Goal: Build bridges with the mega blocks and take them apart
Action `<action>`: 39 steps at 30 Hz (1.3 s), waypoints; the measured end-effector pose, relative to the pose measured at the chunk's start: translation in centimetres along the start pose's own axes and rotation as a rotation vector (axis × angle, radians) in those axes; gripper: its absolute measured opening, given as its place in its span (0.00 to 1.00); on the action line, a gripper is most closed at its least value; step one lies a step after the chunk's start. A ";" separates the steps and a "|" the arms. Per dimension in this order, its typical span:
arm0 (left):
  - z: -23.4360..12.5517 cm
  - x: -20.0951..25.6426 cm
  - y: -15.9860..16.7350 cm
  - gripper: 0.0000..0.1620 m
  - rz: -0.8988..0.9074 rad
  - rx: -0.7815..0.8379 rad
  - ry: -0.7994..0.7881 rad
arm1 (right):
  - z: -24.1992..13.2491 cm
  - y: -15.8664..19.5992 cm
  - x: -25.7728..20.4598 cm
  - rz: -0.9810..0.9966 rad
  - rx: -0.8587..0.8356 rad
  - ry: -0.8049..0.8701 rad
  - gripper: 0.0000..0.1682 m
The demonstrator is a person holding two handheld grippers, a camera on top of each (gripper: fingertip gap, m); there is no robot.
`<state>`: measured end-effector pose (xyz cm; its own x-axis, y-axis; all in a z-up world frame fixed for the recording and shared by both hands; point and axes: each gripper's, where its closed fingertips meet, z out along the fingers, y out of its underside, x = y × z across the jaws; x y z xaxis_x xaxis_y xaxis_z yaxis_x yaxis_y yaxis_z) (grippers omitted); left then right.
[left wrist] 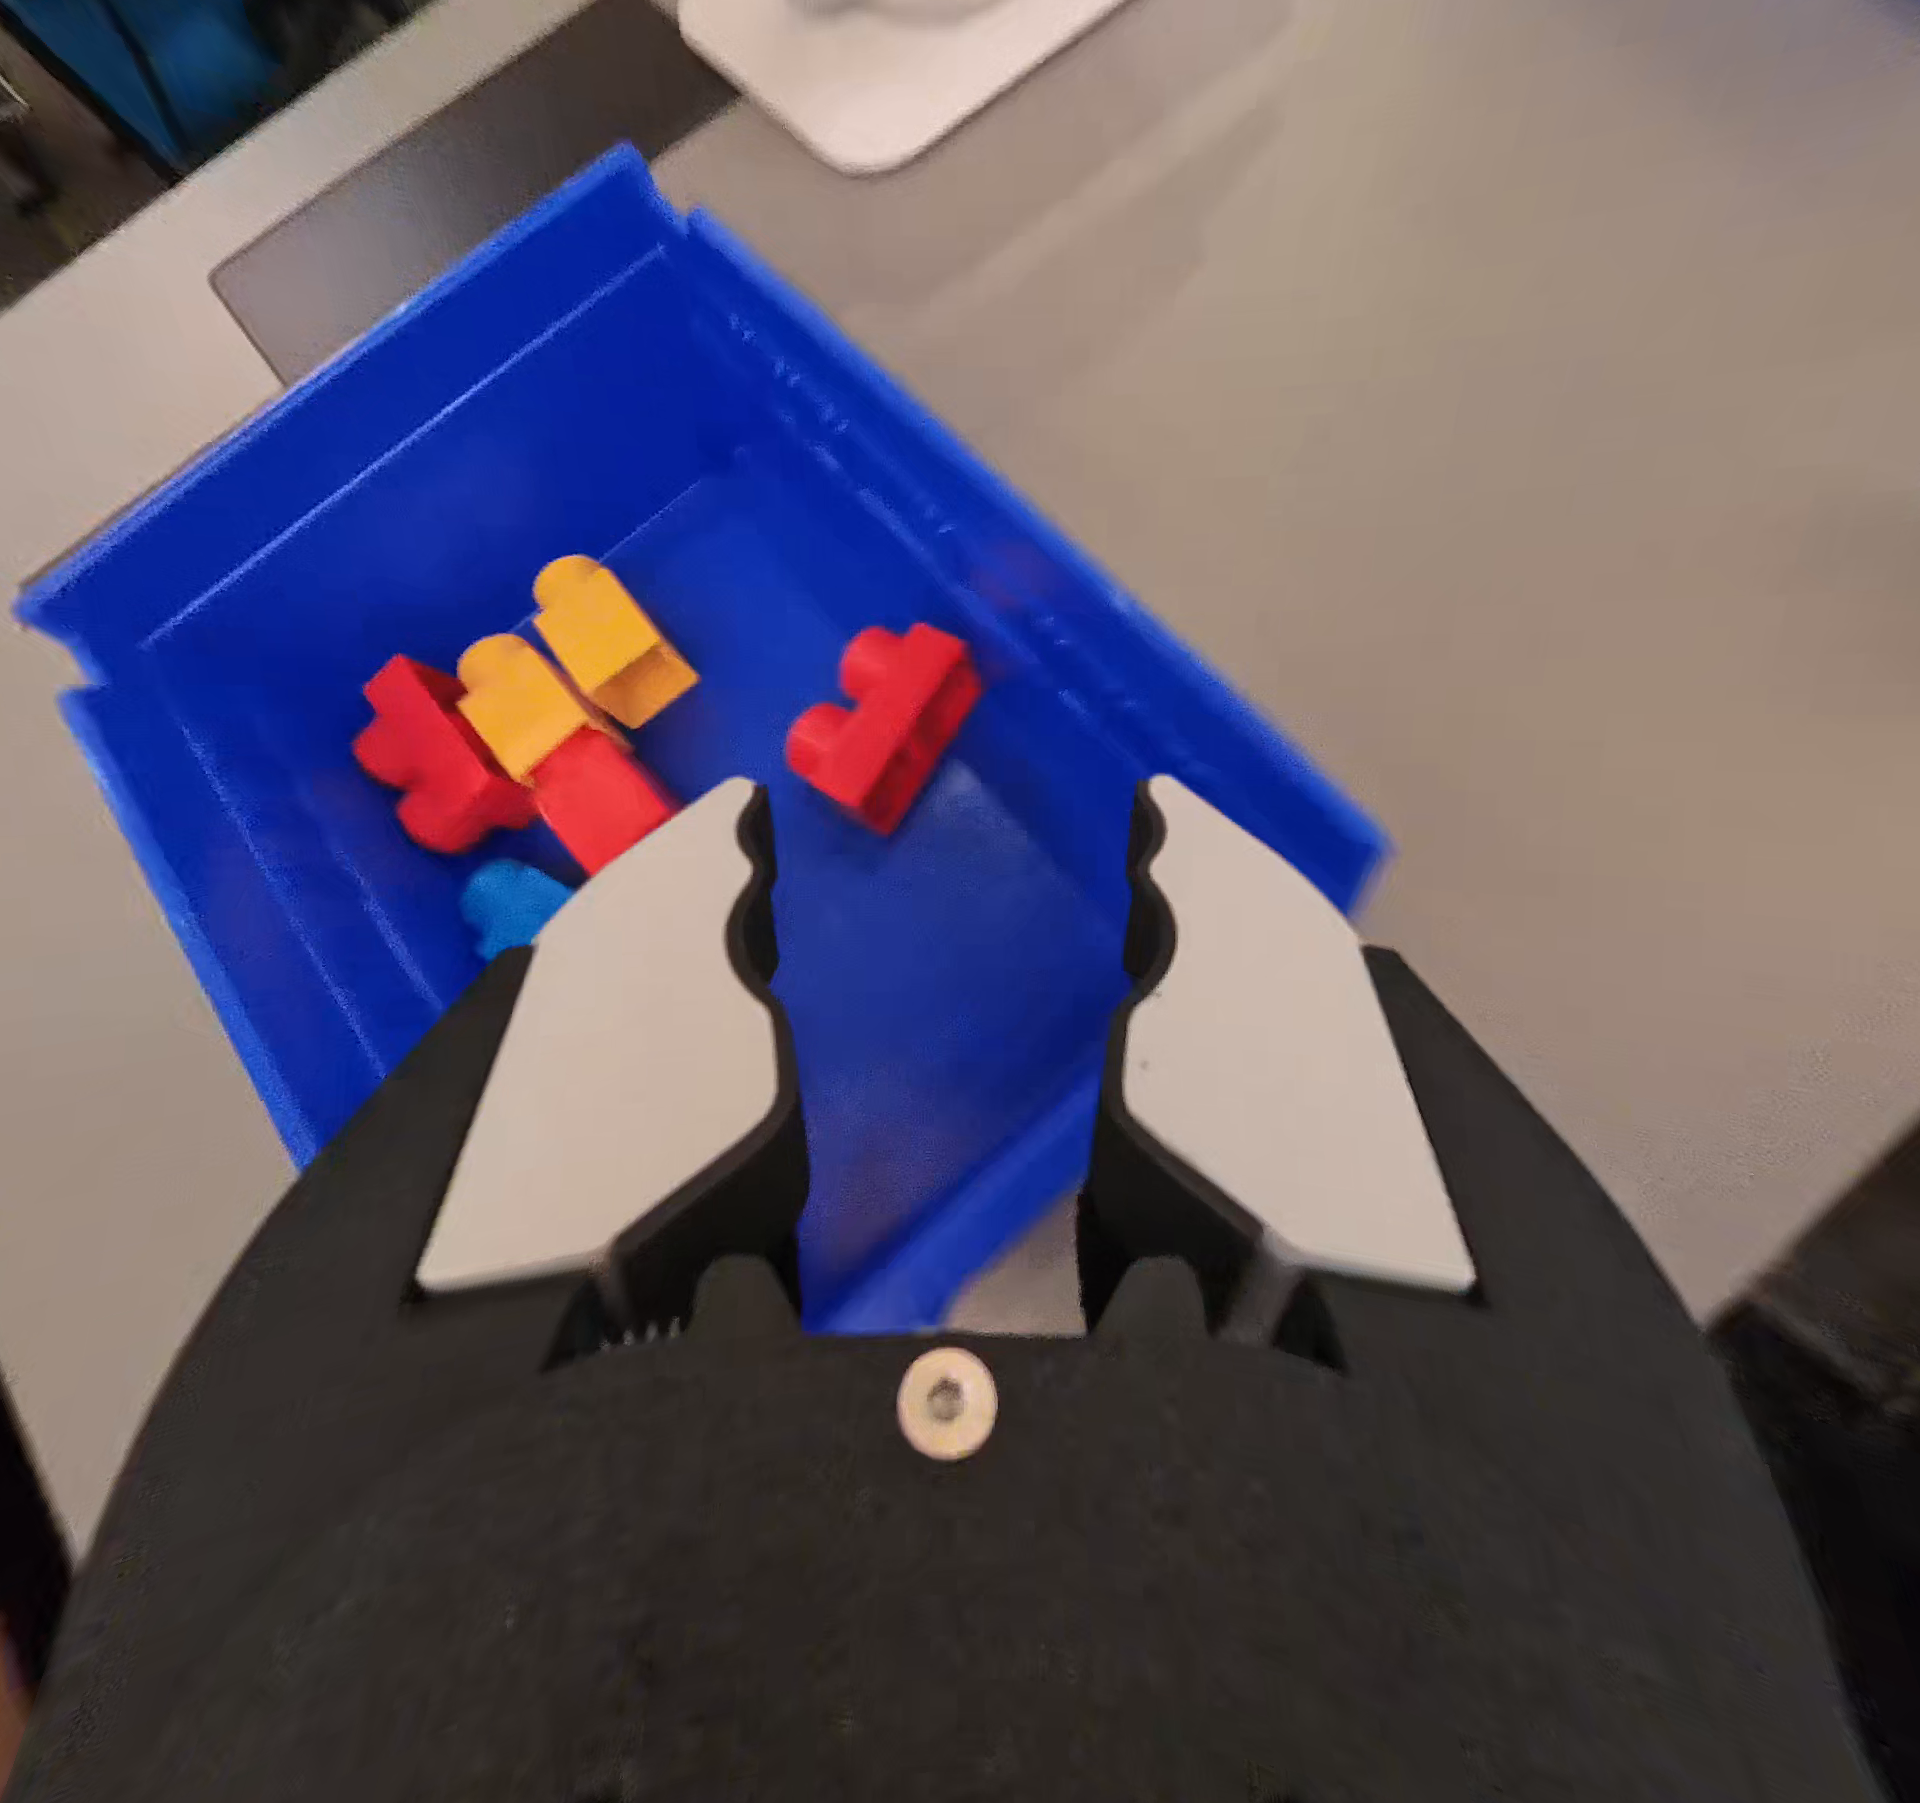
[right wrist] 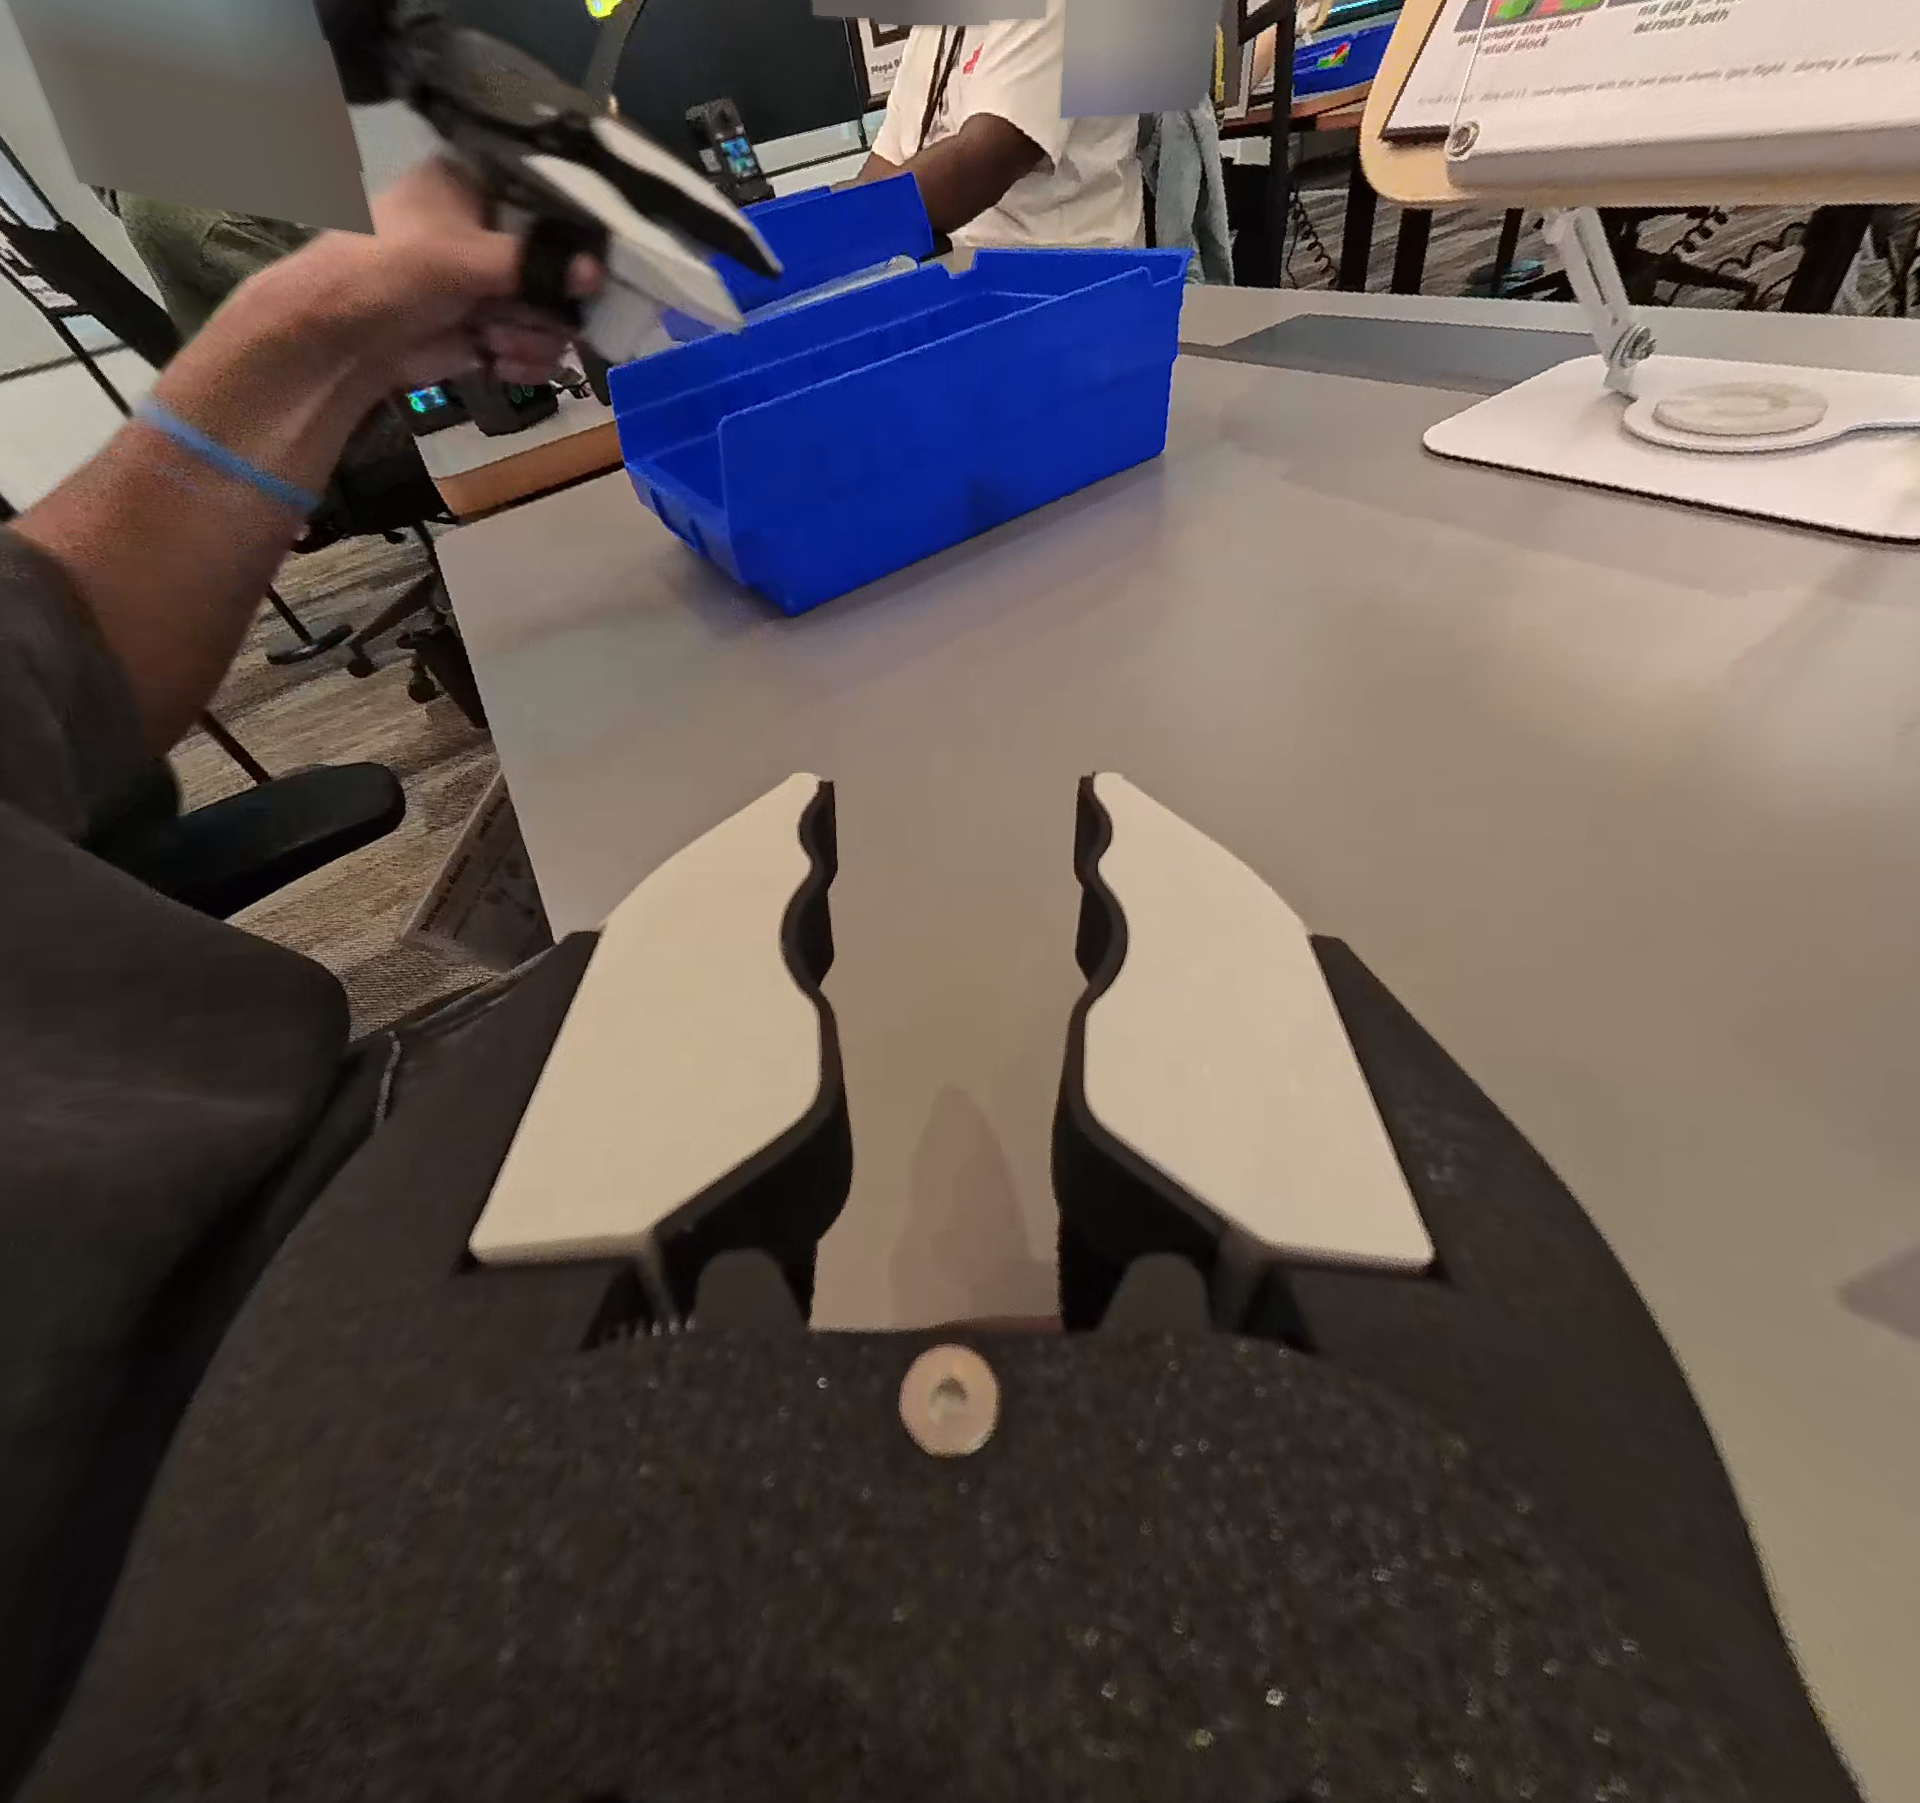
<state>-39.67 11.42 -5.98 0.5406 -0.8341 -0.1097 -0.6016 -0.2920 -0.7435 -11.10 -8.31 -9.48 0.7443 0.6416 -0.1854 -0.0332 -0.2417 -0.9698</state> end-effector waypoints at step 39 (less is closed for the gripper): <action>26.2 12.7 -8.2 0.28 0.776 -0.545 0.506 | -1.6 0.6 2.1 0.019 -0.046 0.095 0.22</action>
<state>-12.44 15.54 -18.56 -0.3332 -0.9417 -0.0465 -0.9245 0.3360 -0.1803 -8.51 -8.23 -10.17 0.8039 0.5649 -0.1861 -0.0194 -0.2877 -0.9575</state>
